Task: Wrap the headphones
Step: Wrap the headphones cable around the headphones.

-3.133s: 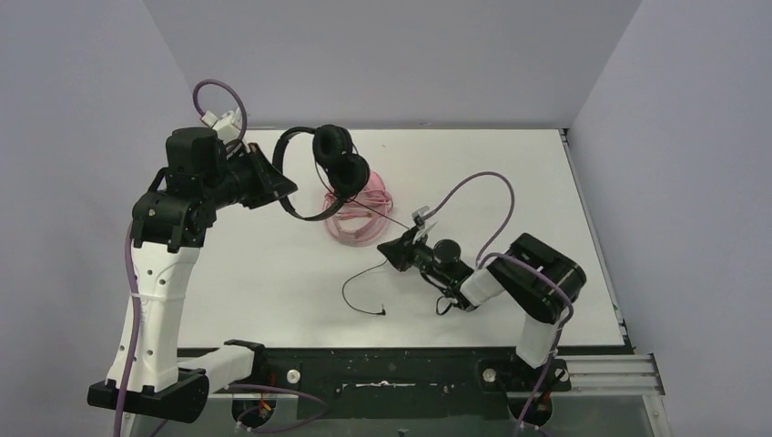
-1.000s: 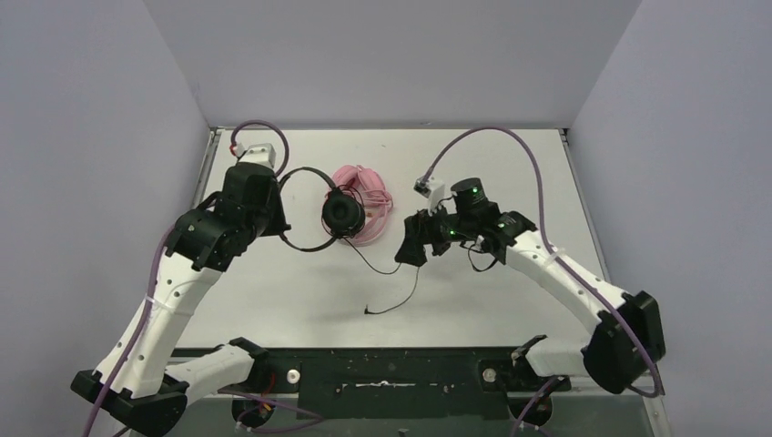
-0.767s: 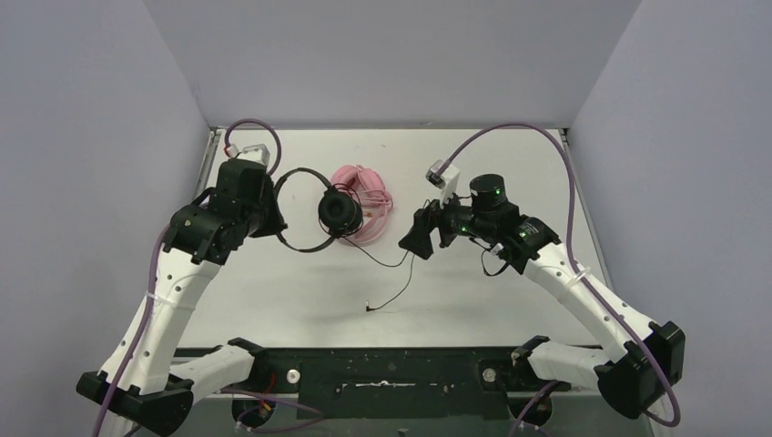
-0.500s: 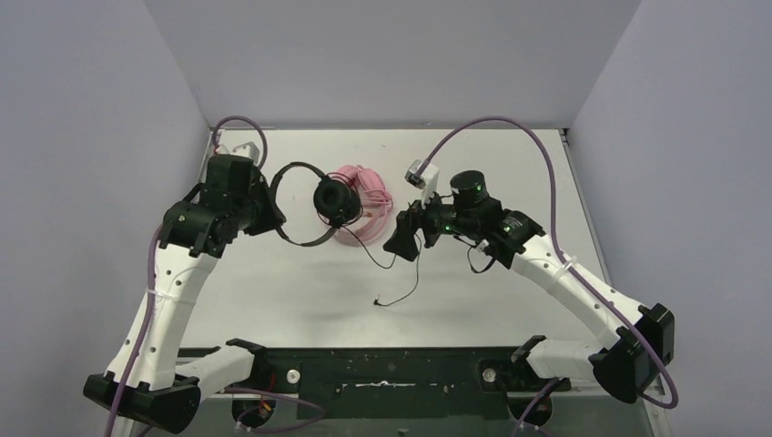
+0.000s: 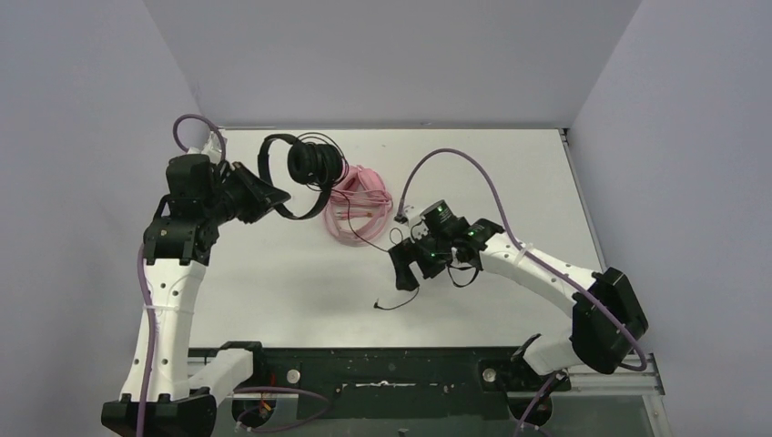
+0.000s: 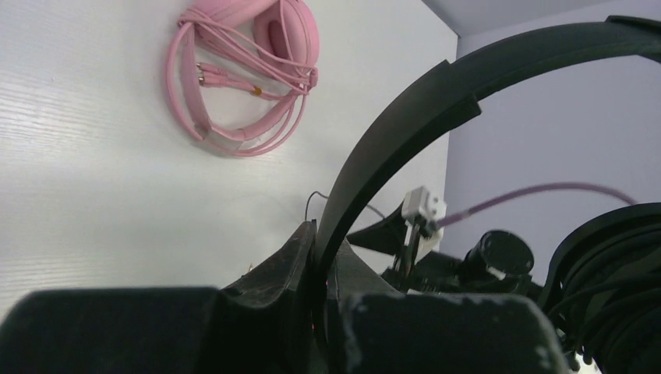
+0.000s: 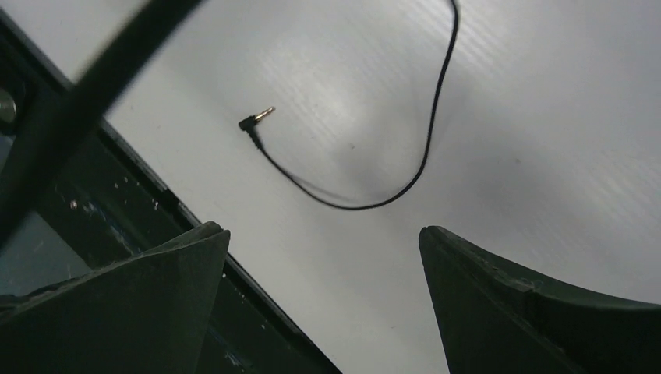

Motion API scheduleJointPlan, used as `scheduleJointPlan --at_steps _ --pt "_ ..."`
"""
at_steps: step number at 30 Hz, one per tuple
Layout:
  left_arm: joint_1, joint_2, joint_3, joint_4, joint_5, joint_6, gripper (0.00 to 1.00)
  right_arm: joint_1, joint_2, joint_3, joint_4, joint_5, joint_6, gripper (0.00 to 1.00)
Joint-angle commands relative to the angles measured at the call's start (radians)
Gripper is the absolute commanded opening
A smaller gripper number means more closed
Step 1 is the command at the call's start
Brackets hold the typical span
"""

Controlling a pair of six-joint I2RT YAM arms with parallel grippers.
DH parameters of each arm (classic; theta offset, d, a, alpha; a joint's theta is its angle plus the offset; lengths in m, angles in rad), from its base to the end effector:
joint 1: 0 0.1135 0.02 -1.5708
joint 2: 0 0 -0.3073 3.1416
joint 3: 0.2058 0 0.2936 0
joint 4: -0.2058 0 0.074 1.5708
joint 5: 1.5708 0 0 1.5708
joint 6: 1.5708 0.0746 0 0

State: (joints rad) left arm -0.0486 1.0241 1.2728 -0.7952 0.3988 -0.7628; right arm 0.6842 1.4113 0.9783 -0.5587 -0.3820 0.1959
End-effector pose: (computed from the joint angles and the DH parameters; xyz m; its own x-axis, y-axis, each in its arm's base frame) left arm 0.2443 -0.0409 0.4307 -0.6351 -0.6066 -0.4782 -0.0867 0.6712 -0.7362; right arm 0.2425 0.2337 0.2309 -0.7811 -0.4040 -0.4761 -0.6041 0.6818 0.4126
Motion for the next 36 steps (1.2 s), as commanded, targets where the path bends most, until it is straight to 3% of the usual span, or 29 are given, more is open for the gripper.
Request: scheduleJointPlan --at_steps 1,7,12,18,26,36 --pt "0.094 0.008 0.024 0.119 -0.046 -0.081 0.00 0.052 -0.053 0.024 -0.076 -0.059 -0.111 1.00" --pt "0.203 0.090 0.055 0.167 -0.042 -0.164 0.00 0.080 -0.117 -0.005 -0.118 -0.163 -0.181 1.00" --pt "0.190 0.102 0.074 0.087 -0.094 -0.028 0.00 0.078 -0.234 0.034 -0.041 -0.283 -0.178 1.00" --pt "0.087 0.059 0.040 -0.021 -0.198 0.146 0.00 0.072 -0.249 0.202 0.089 -0.049 -0.174 1.00" --pt "-0.081 0.016 0.000 -0.068 -0.288 0.164 0.00 0.128 -0.091 0.385 0.328 0.024 -0.169 1.00" --pt "-0.178 0.017 0.004 -0.110 -0.373 0.200 0.00 0.236 -0.048 0.443 0.343 0.071 -0.299 1.00"
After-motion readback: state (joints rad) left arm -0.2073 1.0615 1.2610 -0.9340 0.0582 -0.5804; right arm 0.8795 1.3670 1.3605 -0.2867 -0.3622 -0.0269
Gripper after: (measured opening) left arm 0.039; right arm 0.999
